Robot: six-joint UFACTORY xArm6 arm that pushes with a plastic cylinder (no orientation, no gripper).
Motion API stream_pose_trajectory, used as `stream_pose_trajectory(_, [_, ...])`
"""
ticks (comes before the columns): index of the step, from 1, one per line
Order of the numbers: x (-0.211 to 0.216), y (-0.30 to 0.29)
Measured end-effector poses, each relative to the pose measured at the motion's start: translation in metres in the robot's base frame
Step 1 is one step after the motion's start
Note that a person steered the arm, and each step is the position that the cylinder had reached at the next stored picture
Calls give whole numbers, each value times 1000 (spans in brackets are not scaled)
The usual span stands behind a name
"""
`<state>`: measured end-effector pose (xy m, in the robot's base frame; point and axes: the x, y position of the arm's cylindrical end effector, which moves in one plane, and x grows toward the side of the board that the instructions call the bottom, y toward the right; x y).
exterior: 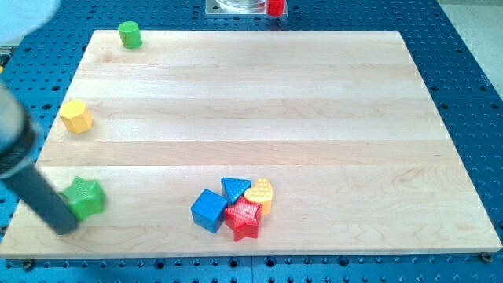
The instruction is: Move the green star close to the cube
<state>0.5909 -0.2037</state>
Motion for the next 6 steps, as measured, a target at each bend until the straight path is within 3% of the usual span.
stream_pose_trajectory(1, [-2,-4])
stream_pose_trajectory(2, [-19,-64])
stream_pose_trajectory(3, [-44,-30])
stream_pose_trajectory(6, [-54,28])
